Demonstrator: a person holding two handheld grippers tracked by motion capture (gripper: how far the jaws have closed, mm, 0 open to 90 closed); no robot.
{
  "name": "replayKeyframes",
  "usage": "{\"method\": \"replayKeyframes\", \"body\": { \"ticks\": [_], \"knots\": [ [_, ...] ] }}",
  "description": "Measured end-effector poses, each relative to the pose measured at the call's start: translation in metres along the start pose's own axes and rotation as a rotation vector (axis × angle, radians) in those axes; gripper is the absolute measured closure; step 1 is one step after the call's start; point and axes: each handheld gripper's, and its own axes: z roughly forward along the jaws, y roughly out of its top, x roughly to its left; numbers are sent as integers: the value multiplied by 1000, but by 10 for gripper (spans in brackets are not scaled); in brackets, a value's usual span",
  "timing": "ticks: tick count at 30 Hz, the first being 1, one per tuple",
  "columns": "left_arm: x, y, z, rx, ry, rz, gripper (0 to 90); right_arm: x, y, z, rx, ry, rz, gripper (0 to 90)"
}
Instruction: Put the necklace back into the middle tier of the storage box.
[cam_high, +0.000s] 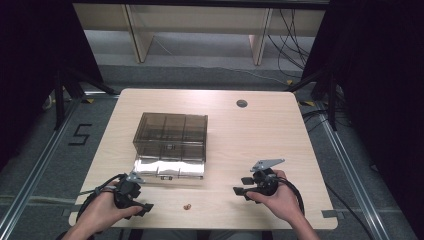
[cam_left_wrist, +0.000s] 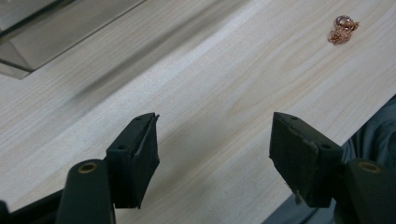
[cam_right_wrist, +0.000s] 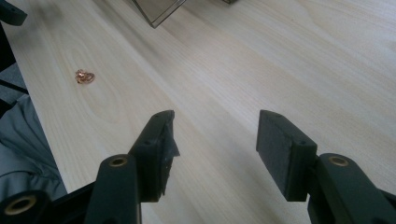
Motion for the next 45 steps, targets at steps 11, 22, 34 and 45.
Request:
{"method": "replayKeyframes", "body": {
  "ticks": [11,22,34,45],
  "knots": [
    [-22,17,6,28,-43,93,321,-3,0,-5,-15,-25,4,469],
    [-52,52,19,91,-107,205,323,-11,0,-12,-37,-40,19,469],
    [-76,78,38,173,-110,251,438,-11,-1,-10,-54,-39,25,469],
    [-88,88,56,242,-52,342,573,-10,0,-10,-28,-37,14,468]
  ]
}}
